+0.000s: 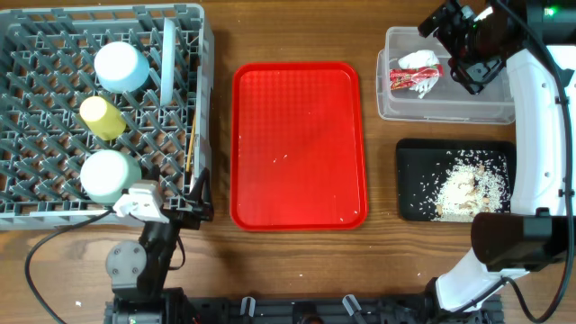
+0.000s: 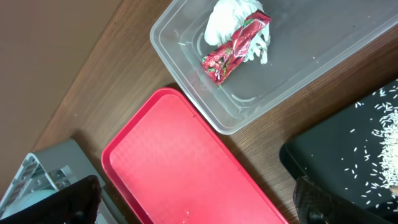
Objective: Sort waste into correct bins and load items into the dishwasher rack
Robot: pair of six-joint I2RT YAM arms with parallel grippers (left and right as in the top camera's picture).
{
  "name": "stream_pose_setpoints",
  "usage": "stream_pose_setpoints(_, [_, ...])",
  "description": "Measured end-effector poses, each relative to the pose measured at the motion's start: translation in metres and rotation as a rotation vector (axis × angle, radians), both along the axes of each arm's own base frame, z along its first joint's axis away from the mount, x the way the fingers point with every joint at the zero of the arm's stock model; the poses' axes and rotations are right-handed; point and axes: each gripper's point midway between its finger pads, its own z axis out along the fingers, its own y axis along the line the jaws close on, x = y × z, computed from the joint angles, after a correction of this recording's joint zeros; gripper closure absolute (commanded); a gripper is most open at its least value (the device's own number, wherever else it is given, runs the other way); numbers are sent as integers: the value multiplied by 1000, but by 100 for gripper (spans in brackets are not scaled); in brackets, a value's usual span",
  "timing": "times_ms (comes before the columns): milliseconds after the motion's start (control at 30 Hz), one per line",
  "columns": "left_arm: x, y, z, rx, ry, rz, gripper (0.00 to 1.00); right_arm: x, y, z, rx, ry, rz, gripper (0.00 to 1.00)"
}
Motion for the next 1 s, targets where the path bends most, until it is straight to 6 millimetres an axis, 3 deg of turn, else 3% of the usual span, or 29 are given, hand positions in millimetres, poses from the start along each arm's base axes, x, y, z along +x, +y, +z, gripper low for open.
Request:
stream_pose_setpoints(167, [-2, 0, 8, 7, -103, 0, 0, 0, 0, 0, 0, 0, 0, 0])
stream_pose_setpoints(367, [0, 3, -4, 6, -76, 19, 0, 0, 0, 0, 0, 0, 0, 0])
stream_pose_setpoints(467, [0, 5, -23, 5, 3, 32, 0, 0, 0, 0, 0, 0, 0, 0])
stream_pose_setpoints(1000, [1, 8, -24, 6, 5, 50, 0, 0, 0, 0, 0, 0, 0, 0])
